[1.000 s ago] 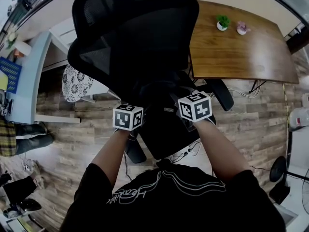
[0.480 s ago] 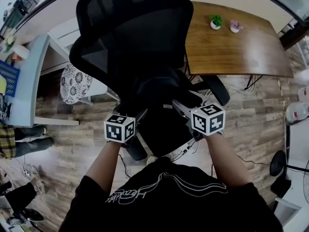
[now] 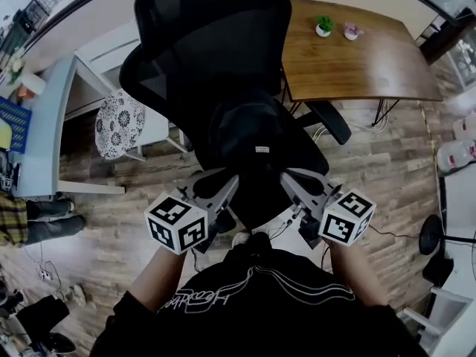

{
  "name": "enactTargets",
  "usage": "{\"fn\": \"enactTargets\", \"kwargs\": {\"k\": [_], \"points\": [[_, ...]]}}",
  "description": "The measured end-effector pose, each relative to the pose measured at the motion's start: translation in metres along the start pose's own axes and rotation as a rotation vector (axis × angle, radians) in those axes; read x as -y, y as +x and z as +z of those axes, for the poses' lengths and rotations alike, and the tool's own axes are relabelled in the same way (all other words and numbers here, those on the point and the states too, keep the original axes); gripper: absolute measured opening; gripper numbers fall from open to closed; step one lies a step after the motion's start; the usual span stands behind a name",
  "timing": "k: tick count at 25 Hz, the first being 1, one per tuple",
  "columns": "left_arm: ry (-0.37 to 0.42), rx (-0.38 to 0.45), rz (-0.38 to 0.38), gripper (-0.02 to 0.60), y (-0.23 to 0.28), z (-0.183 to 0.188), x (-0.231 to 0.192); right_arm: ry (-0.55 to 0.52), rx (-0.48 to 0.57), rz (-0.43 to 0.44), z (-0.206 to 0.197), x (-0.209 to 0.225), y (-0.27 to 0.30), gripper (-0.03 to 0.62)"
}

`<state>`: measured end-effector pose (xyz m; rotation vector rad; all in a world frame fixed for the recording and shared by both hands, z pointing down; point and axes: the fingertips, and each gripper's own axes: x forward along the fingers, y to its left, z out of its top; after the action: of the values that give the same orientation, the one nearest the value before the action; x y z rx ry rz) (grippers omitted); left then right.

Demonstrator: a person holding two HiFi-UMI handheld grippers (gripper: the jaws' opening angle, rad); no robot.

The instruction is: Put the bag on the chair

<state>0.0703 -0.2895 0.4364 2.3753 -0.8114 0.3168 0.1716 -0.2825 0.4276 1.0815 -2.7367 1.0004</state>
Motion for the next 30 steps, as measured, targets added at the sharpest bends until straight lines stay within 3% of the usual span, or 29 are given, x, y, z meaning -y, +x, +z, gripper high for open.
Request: {"fn": "enactTargets", "kwargs": {"k": [1,4,7,17,30], "points": [[0.007,0.023,-0.045,0.058,-0.006,0.006,0.013,0.008,0.024,0.006,0.002,-0.008,-0.005,-0.005],[-0.019,0.069,-0.198,0.044,-0.019,0.016,0.05,0.037,0.085,0.055,0.005,-0.034,-0.015,-0.006],[-0.016,0.067,-0.267,0.038,-0.031,0.017,0.075,0.028,0.101,0.073,0.004,-0.056,-0.02,-0.006],[0.159,0.054,-0.228,0.037,-0.061,0.008,0.089,-0.07,0.137,0.057,0.003,-0.095,-0.038,-0.006],[0.117,0.04,-0.216,0.037,-0.068,-0.01,0.08,-0.091,0.112,0.01,-0.012,-0.099,-0.046,-0.006]]}}
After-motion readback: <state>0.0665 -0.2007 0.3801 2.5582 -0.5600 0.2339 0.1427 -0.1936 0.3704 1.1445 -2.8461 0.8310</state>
